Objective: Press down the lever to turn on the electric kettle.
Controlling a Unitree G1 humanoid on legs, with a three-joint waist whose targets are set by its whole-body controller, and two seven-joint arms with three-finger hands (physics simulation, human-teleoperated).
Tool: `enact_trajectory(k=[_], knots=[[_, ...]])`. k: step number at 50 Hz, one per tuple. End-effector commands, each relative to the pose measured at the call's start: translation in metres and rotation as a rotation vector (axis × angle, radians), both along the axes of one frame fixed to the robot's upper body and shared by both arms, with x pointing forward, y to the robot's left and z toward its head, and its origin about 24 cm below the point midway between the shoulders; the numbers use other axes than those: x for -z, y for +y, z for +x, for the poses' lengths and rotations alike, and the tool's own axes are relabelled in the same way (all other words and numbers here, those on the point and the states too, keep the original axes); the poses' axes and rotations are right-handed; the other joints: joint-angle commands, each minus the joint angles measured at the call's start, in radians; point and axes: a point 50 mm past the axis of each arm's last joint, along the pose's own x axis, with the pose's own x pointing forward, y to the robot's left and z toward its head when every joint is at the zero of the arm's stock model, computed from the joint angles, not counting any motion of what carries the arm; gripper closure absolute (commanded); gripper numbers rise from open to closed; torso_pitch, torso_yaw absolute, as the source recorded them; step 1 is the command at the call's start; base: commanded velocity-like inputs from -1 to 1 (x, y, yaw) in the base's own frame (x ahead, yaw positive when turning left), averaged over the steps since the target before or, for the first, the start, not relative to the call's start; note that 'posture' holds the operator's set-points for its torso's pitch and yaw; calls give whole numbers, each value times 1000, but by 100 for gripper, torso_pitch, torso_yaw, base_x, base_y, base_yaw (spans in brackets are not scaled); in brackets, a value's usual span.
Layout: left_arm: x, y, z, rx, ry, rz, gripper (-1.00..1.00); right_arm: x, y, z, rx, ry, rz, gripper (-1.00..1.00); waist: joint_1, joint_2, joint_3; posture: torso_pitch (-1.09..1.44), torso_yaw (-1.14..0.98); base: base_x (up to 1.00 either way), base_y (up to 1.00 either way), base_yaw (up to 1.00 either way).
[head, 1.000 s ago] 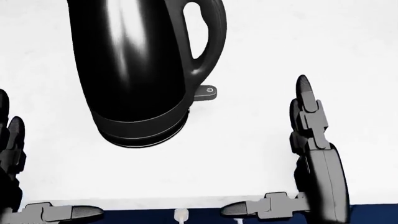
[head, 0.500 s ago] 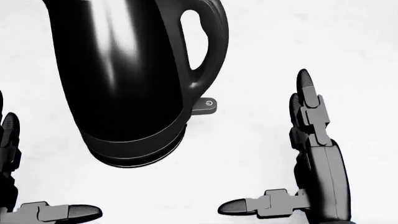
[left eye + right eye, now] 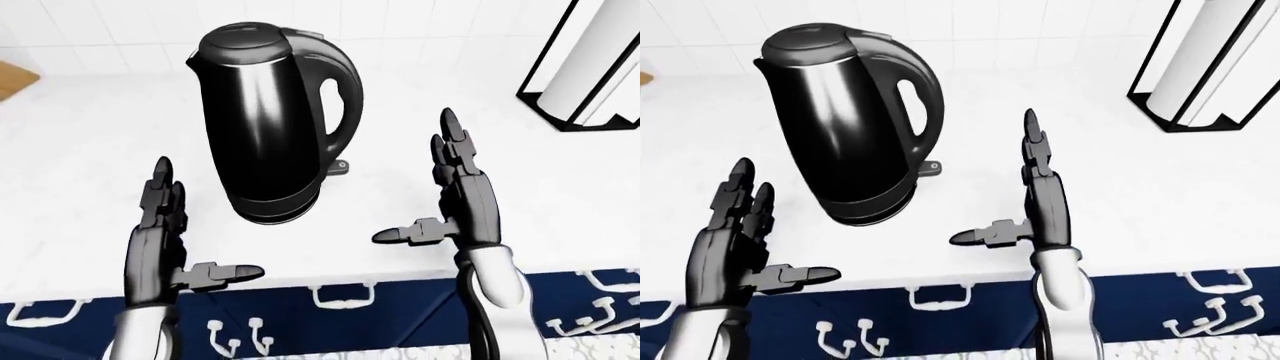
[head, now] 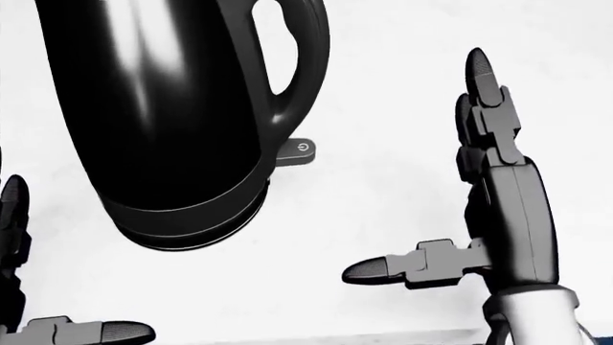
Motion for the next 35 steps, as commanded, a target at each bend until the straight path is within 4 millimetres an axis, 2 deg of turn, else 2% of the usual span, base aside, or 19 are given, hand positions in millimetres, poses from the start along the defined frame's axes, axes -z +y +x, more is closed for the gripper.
enact_trajectory(k=[1,12,27,35], knots=[[-13,-2,-3,7,-77,21,-100,-15,0,-3,-5,-66,-6,-100,-1,2,-13,0,0,0,0,0],[-18,-1,-3,6,-83,19,-100,-40,-3,9,6,-79,-48,-100,1,1,-15,0,0,0,0,0],[-24,3,-5,-2,-93,18,-100,-74,-2,41,32,-76,-124,-100,0,4,-14,0,0,0,0,0],[-26,6,-5,-10,-99,17,-100,-85,3,55,37,-65,-153,-100,-1,6,-13,0,0,0,0,0]])
